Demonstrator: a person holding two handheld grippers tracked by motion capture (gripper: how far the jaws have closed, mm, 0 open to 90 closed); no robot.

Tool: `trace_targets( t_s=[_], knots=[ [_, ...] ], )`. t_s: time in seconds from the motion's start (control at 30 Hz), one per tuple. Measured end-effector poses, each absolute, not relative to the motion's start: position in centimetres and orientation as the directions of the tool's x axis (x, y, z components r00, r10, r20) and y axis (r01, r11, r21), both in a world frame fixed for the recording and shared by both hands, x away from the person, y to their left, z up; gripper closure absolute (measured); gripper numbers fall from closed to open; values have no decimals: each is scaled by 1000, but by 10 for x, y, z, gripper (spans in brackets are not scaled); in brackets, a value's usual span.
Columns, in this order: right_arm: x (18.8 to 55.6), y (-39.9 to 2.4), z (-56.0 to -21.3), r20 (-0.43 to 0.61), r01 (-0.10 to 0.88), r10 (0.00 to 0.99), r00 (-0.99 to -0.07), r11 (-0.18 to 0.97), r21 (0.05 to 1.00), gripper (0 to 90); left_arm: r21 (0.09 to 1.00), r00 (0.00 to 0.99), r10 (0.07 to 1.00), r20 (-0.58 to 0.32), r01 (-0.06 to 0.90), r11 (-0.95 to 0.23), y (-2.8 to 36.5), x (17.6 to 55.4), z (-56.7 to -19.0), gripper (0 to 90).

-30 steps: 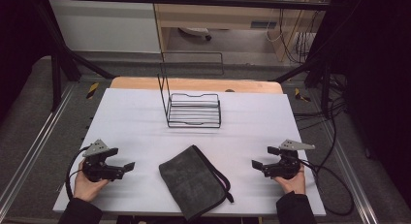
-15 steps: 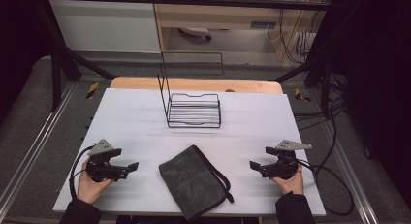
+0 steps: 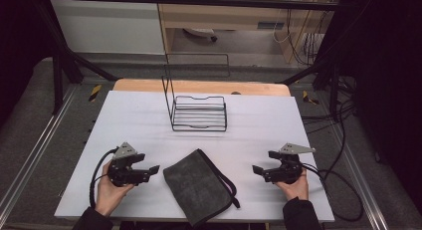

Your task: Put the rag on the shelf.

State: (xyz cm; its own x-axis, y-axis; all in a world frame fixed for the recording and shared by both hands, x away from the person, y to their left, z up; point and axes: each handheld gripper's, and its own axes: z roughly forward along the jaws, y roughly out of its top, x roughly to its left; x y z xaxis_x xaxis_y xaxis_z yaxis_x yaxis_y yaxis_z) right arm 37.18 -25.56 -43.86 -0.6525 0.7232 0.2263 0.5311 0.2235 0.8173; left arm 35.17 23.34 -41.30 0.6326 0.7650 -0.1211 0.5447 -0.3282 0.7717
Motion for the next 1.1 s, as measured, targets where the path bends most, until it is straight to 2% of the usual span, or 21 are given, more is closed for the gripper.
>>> trace_targets(
  t_s=[0.03, 0.13, 0.2, 0.23, 0.33, 0.4, 0.47, 0.57, 0.7, 0.77, 0.83, 0.93, 0.97, 1.0, 1.1],
  knots=[
    [372, -256, -439, 226, 531, 723, -653, 224, 817, 51, 768, 635, 763, -120, 546, -334, 230, 352, -413, 304],
    [368, -245, -435, 229, 521, 702, -674, 232, 821, 103, 758, 650, 747, -138, 555, -342, 218, 353, -414, 443],
    [367, -242, -434, 227, 515, 696, -681, 235, 824, 115, 747, 664, 736, -132, 555, -366, 210, 354, -416, 471],
    [364, -234, -432, 242, 526, 682, -690, 243, 815, 156, 740, 665, 736, -126, 557, -377, 206, 354, -418, 535],
    [359, -220, -428, 226, 500, 652, -724, 269, 823, 209, 721, 672, 732, -113, 562, -405, 199, 354, -423, 625],
    [357, -215, -427, 224, 496, 646, -730, 275, 824, 223, 715, 674, 728, -127, 570, -404, 198, 353, -426, 661],
    [351, -201, -426, 218, 491, 625, -750, 304, 817, 279, 707, 676, 724, -134, 578, -408, 198, 353, -429, 700],
    [348, -191, -427, 220, 494, 612, -759, 322, 808, 318, 698, 674, 726, -138, 586, -411, 197, 353, -432, 722],
    [340, -170, -432, 215, 483, 564, -797, 382, 788, 462, 686, 667, 738, -107, 587, -430, 194, 351, -435, 757],
    [339, -166, -433, 224, 486, 555, -801, 384, 785, 490, 683, 667, 740, -92, 583, -440, 193, 351, -436, 762],
    [337, -159, -439, 248, 499, 541, -804, 388, 775, 559, 679, 664, 742, -91, 587, -442, 193, 350, -437, 778],
    [337, -154, -444, 252, 510, 539, -804, 406, 758, 597, 679, 661, 744, -93, 589, -438, 192, 350, -438, 794],
    [336, -151, -447, 236, 510, 545, -805, 430, 745, 665, 679, 660, 745, -95, 591, -436, 192, 350, -438, 798],
    [336, -151, -447, 236, 510, 545, -805, 430, 745, 665, 679, 660, 745, -94, 590, -437, 192, 350, -438, 798],
    [334, -149, -447, 234, 504, 541, -807, 425, 752, 782, 677, 653, 750, -106, 600, -427, 192, 350, -438, 808]
  ],
)
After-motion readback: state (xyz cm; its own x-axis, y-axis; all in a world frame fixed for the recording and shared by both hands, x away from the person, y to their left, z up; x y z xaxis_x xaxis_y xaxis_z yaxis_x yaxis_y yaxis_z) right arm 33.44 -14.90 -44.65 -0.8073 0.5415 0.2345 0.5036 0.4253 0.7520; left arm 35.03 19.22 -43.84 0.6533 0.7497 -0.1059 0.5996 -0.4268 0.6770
